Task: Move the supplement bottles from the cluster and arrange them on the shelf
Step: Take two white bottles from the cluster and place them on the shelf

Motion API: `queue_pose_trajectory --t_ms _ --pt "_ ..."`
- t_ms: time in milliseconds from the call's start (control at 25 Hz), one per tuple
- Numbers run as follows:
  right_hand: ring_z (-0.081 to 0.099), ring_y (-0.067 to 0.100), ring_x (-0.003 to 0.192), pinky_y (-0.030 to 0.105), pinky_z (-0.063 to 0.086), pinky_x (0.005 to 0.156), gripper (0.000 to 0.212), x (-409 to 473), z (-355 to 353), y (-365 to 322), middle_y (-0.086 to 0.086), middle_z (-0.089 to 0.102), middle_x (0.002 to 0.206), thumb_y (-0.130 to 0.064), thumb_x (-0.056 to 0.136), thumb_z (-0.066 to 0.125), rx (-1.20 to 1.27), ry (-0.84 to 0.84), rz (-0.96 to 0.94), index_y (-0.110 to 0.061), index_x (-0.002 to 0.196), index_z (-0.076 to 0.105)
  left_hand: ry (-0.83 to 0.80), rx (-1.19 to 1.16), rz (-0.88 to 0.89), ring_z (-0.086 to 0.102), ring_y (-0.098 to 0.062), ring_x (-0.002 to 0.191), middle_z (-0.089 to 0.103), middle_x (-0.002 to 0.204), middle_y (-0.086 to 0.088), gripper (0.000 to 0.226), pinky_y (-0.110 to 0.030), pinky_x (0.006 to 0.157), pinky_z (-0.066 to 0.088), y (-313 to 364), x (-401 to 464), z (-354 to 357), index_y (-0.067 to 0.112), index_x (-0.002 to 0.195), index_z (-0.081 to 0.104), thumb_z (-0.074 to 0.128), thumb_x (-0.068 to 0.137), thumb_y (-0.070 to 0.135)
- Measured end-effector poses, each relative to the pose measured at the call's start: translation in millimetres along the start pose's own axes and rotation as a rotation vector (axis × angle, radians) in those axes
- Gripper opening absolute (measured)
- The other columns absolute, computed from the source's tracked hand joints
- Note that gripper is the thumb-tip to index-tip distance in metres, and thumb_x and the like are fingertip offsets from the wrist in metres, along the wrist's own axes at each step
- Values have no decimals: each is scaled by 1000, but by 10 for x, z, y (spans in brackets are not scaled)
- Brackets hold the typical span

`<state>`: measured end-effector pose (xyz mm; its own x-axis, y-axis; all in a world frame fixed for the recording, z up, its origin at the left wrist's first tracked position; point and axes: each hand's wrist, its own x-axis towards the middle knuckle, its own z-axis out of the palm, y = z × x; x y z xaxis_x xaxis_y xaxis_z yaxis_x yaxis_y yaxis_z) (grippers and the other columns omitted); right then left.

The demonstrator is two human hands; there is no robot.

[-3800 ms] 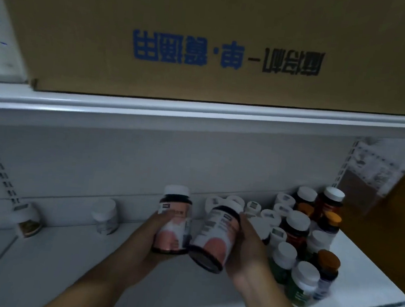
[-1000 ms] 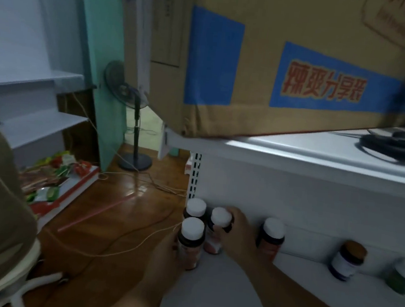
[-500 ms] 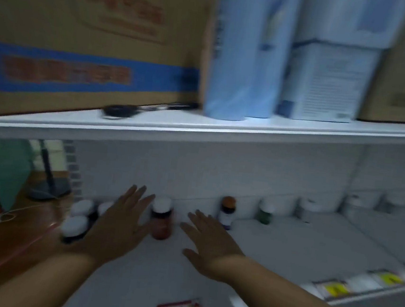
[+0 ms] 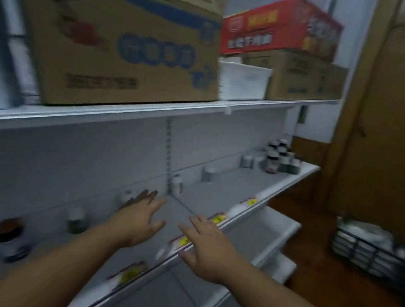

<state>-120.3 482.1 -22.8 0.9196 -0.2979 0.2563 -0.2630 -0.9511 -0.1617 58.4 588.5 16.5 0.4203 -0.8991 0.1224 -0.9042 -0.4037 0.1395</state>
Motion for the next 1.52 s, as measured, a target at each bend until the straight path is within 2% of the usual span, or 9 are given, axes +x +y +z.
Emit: queue_pose_trajectory --t_ms 240,440,640,840,920,1000,1120,1240,1520 --pt "10 20 145 33 16 117 68 -216 -226 1754 4 13 158 -45 89 47 11 -54 319 -27 147 15 -31 -97 196 7 -18 146 6 159 -2 57 -32 117 12 1087 1677 563 29 145 19 37 93 45" --pt "8 21 146 33 16 117 68 243 -499 3127 4 9 159 -46 91 45 -2 -126 479 -29 148 13 -89 -215 254 8 -15 145 11 158 1 55 -30 117 11 1437 3250 1035 29 145 19 36 94 40" --pt "30 20 136 33 32 110 65 778 -567 4255 -1 29 152 -44 90 47 38 -85 547 -28 146 19 -220 -244 227 17 -17 143 15 157 -2 66 -29 117 16 1581 4447 1396 21 147 15 44 91 42" --pt "40 29 126 39 35 104 47 1589 -273 5044 10 48 135 -33 90 46 -145 -154 388 -14 133 43 -231 -252 85 25 -18 140 19 156 -1 76 -31 115 24 1437 5289 1673 20 146 17 59 85 33" --pt "53 34 102 37 44 83 29 2028 -164 5331 15 61 110 -23 83 52 -223 -132 237 -9 108 58 -162 -244 36 31 -18 137 25 154 -1 71 -29 112 28 1351 5609 1730 19 145 22 59 85 31" --pt "58 34 85 32 41 68 17 2481 -120 5609 16 64 94 -11 78 56 -202 -55 153 -6 93 61 -14 -265 41 30 -14 138 24 153 0 65 -24 112 23 1334 5962 1744 15 143 27 56 87 27" --pt "51 34 109 40 38 88 27 3047 -101 5889 17 56 119 -10 89 44 -284 -119 61 -7 114 52 147 -236 44 32 -12 134 34 147 -4 61 -14 105 17 1435 6376 1757 8 141 31 52 85 20" --pt "44 34 118 44 32 99 29 3469 46 6099 18 52 126 -12 91 42 -374 -149 -40 -5 118 49 97 -164 44 45 -17 104 70 108 -13 57 -25 92 37 1437 6635 1980 11 122 45 47 67 27" --pt "37 33 124 41 28 103 31 3808 162 6251 18 46 132 -15 91 45 -379 -210 -96 -4 120 52 226 -280 -179 47 -18 105 59 112 -11 38 -29 90 41 1599 6736 2215 12 104 65 64 67 23"
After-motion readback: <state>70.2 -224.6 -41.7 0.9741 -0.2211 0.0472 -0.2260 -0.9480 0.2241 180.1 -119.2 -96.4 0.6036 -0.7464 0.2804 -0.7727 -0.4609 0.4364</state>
